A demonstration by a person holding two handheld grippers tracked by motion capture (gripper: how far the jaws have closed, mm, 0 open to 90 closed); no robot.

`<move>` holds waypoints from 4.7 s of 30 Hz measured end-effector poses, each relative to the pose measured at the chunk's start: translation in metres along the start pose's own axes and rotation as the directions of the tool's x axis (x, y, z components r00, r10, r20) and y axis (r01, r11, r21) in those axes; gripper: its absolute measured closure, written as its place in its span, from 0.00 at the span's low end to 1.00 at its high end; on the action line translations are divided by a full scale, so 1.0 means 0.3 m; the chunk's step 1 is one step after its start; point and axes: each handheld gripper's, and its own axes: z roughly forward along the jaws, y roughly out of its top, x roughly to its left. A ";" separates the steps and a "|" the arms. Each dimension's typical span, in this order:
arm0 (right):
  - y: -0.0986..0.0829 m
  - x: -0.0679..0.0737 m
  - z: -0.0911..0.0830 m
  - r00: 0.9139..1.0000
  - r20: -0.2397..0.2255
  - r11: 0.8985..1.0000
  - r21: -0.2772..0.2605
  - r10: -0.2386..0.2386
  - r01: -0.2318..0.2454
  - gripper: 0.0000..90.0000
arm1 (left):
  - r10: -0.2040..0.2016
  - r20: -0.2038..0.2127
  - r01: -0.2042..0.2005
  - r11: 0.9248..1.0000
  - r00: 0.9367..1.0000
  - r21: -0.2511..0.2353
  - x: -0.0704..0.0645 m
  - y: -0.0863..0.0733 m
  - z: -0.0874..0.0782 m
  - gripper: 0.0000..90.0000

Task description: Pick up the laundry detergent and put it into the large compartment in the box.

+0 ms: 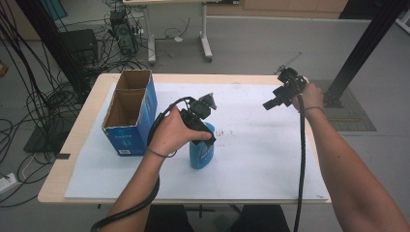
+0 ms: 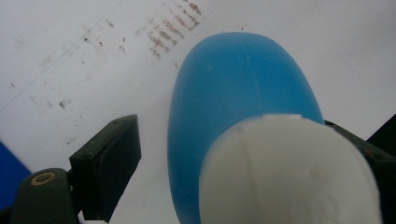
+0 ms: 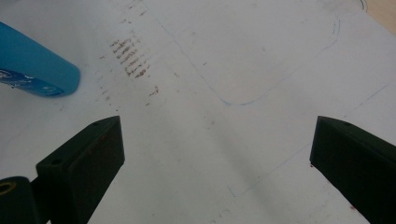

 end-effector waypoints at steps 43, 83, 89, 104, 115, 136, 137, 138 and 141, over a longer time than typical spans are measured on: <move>0.003 0.003 -0.009 1.000 0.012 1.000 -0.002 -0.005 0.005 0.03 | -0.005 -0.005 0.005 1.000 1.000 -0.007 0.000 -0.004 -0.011 0.16; 0.001 0.000 -0.012 1.000 0.011 1.000 -0.004 -0.002 0.002 0.03 | -0.002 -0.007 0.002 1.000 1.000 -0.005 0.000 -0.006 -0.011 0.16; 0.000 -0.001 -0.011 1.000 0.008 1.000 -0.006 -0.002 0.002 0.03 | -0.001 -0.006 0.001 1.000 1.000 -0.003 0.002 -0.005 -0.011 0.16; 0.004 0.001 -0.007 1.000 0.009 1.000 0.001 -0.003 0.003 0.03 | -0.010 -0.009 0.010 1.000 1.000 0.005 0.006 -0.005 -0.007 0.18; 0.001 -0.001 -0.011 1.000 0.012 1.000 0.001 -0.002 0.002 0.03 | 0.003 0.029 -0.003 1.000 1.000 -0.005 -0.007 -0.002 -0.015 0.36; 0.006 0.007 -0.008 1.000 0.012 1.000 0.004 -0.005 0.005 0.03 | 0.000 0.030 0.001 1.000 1.000 -0.009 -0.012 -0.005 -0.017 0.41; 0.006 0.008 -0.008 1.000 0.012 1.000 0.003 -0.006 0.006 0.03 | 0.000 0.031 0.000 1.000 1.000 -0.010 -0.011 -0.006 -0.017 0.41; 0.007 0.008 -0.009 1.000 0.015 1.000 0.001 -0.006 0.006 0.03 | -0.002 0.031 0.002 1.000 1.000 -0.012 -0.012 -0.006 -0.017 0.41; 0.008 0.010 -0.009 1.000 0.017 1.000 0.005 -0.007 0.007 0.03 | -0.002 0.034 0.002 1.000 0.999 -0.017 -0.010 -0.008 -0.017 0.41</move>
